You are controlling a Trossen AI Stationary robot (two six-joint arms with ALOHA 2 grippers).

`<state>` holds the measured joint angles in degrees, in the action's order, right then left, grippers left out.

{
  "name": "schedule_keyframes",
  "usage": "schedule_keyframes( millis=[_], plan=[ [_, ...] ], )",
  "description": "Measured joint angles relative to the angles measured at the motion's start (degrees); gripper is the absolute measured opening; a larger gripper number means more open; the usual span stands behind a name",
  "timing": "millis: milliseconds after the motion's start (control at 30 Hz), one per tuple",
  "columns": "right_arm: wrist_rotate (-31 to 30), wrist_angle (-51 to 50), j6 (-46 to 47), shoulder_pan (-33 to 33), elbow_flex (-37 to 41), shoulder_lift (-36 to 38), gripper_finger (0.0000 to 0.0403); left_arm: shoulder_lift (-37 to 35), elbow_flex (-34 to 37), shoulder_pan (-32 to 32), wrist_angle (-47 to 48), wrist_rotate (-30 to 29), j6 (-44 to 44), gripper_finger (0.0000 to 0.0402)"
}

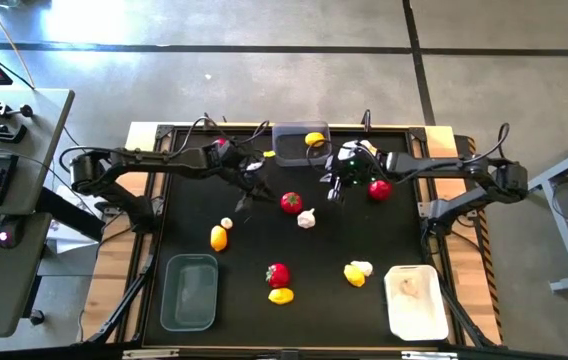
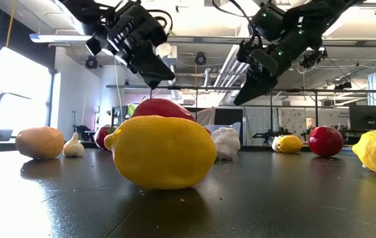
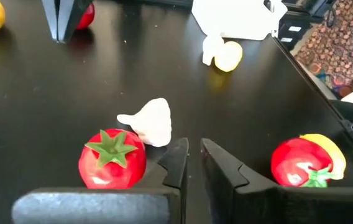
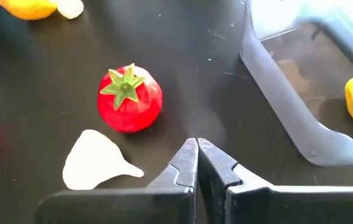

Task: Sort produce into baskets
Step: Put the center tomato into the dark green bin

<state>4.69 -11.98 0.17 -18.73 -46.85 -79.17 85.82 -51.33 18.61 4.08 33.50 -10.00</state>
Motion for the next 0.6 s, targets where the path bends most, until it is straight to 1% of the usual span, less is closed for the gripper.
schedule_keyframes(
  millis=[67,167,400,533,600],
  plan=[
    [0.00,-0.14,1.34,0.01,0.00,-0.10,0.0000,0.00,-0.68,-0.91,0.88,-1.50,-0.32,0.0033],
    [-0.06,-0.05,3.52,0.44,-0.02,-0.33,0.0000,0.00,-1.94,-2.44,3.89,-4.70,-2.45,0.0057],
    [-0.01,0.74,4.68,3.73,-0.02,-2.11,0.0000,0.00,-2.62,-7.09,5.59,-9.86,-3.50,0.0141],
    [-2.23,1.56,7.22,5.44,-0.02,-3.05,0.0000,0.00,-2.62,-9.00,5.15,-16.63,-1.31,0.0188],
    [-3.58,1.52,7.35,6.27,-0.02,-3.09,0.0000,0.00,-2.62,-9.42,5.09,-18.95,0.01,0.0210]
  ],
)
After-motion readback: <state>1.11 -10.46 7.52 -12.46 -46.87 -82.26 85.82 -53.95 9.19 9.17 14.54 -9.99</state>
